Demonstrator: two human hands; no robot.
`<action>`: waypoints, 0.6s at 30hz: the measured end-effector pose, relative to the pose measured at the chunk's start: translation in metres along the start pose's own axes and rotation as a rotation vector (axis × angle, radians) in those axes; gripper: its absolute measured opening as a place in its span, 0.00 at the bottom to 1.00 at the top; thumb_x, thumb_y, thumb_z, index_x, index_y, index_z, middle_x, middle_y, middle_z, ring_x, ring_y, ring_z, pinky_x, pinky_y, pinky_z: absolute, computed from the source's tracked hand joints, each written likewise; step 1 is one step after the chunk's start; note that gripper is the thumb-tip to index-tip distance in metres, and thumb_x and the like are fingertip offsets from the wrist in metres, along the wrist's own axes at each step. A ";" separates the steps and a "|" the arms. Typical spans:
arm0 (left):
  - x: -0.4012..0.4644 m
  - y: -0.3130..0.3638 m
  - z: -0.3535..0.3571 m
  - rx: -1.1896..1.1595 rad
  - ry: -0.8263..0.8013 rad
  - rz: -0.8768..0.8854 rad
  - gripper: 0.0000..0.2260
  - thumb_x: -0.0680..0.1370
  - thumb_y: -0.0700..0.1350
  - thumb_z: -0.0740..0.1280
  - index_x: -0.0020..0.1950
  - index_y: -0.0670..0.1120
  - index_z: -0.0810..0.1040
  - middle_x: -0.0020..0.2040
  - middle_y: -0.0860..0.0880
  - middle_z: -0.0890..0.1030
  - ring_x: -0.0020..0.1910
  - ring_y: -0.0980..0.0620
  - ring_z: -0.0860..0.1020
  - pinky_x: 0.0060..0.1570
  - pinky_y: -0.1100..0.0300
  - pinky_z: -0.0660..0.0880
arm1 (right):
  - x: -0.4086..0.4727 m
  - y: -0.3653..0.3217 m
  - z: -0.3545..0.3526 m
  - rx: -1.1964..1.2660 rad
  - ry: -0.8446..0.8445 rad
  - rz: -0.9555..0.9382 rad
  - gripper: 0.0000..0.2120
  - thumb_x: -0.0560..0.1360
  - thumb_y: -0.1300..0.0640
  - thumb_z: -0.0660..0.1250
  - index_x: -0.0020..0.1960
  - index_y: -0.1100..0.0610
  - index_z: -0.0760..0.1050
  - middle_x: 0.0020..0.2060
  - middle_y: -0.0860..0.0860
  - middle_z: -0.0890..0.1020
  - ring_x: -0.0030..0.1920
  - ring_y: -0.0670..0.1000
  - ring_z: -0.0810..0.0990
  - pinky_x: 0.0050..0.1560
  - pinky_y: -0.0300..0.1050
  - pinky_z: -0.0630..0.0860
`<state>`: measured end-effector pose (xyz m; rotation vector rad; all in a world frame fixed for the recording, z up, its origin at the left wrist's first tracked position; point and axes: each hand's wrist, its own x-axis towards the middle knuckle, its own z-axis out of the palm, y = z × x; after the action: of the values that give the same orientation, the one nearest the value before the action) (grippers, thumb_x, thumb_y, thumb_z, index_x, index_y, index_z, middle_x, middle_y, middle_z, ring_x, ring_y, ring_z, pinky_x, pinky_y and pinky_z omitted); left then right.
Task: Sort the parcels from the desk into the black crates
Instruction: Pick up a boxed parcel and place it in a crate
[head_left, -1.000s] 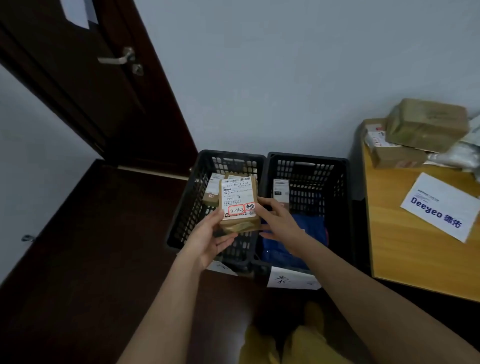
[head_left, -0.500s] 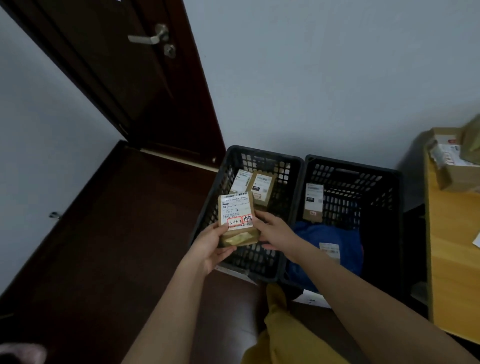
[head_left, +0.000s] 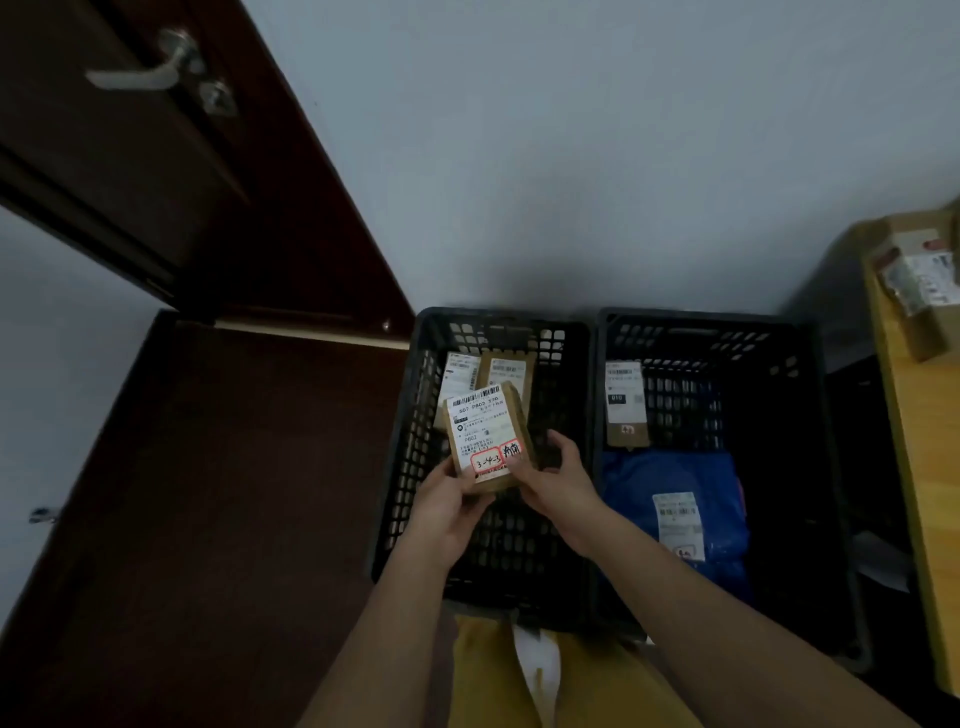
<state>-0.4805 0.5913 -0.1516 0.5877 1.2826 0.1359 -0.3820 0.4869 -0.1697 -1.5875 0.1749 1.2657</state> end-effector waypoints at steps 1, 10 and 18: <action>0.009 0.001 0.001 -0.003 -0.017 -0.007 0.12 0.82 0.33 0.58 0.62 0.43 0.76 0.53 0.44 0.83 0.53 0.47 0.80 0.54 0.51 0.77 | 0.006 0.004 0.002 0.104 0.027 0.045 0.40 0.74 0.55 0.74 0.78 0.48 0.54 0.66 0.55 0.74 0.63 0.53 0.76 0.64 0.49 0.75; 0.096 -0.010 -0.012 0.182 -0.170 -0.102 0.14 0.82 0.38 0.63 0.68 0.45 0.75 0.56 0.46 0.84 0.57 0.49 0.81 0.57 0.56 0.77 | 0.075 0.064 0.028 0.631 0.202 0.210 0.32 0.72 0.52 0.75 0.73 0.52 0.67 0.60 0.53 0.82 0.61 0.53 0.79 0.63 0.49 0.72; 0.208 -0.032 -0.025 1.156 -0.077 0.318 0.23 0.81 0.39 0.60 0.76 0.48 0.66 0.77 0.48 0.64 0.75 0.50 0.62 0.74 0.57 0.58 | 0.139 0.098 0.027 0.835 0.459 0.208 0.19 0.76 0.51 0.70 0.65 0.54 0.76 0.56 0.53 0.84 0.54 0.51 0.81 0.55 0.44 0.75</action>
<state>-0.4483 0.6582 -0.3500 1.7618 1.0968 -0.4001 -0.4027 0.5286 -0.3356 -1.0977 1.0380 0.7785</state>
